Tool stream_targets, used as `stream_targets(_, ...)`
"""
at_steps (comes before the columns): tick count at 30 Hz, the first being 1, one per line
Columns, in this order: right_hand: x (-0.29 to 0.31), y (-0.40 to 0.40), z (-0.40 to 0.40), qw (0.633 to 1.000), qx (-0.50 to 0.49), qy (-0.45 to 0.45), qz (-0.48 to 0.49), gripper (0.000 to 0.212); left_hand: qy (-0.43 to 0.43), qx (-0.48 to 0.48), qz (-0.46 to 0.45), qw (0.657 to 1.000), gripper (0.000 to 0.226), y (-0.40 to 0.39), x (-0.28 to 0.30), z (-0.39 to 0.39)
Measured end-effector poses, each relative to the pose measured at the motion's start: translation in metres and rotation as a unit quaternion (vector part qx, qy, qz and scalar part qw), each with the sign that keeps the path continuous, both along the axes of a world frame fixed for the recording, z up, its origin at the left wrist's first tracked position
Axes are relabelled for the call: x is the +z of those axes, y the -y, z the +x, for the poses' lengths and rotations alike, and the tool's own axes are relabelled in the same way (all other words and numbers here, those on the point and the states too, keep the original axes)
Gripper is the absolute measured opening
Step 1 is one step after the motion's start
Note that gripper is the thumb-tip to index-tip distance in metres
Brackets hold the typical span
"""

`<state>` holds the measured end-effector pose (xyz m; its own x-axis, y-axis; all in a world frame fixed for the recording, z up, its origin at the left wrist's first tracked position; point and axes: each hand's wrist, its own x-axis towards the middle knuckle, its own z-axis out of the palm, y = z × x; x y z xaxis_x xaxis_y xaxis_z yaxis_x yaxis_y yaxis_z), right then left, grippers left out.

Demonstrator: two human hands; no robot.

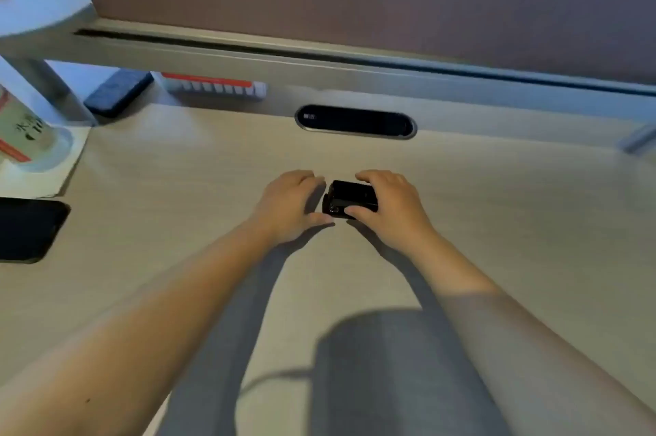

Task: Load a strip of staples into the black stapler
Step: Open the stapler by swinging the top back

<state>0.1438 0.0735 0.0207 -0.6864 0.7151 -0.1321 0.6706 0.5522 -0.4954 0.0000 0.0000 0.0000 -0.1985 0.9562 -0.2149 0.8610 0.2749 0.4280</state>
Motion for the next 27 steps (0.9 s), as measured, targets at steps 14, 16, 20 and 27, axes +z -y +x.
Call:
stream_targets(14,-0.02,-0.002,-0.007,0.991,-0.058,-0.117,-0.007,0.027,0.073,0.058,0.123,0.988,0.043,-0.01,-0.033,-0.002)
stream_targets(16,-0.017,-0.001,-0.006,0.989,-0.062,-0.133,-0.013,0.027,0.071,0.055,0.123,0.988,0.042,-0.01,-0.032,-0.001)
stream_targets(20,-0.008,-0.003,0.0,0.969,-0.093,-0.222,-0.058,0.027,0.07,0.063,0.125,0.988,0.04,-0.01,-0.031,-0.001)
stream_targets(27,-0.005,0.001,0.017,0.926,-0.184,-0.326,-0.039,0.026,0.072,0.078,0.126,0.986,0.037,-0.011,-0.03,0.0)
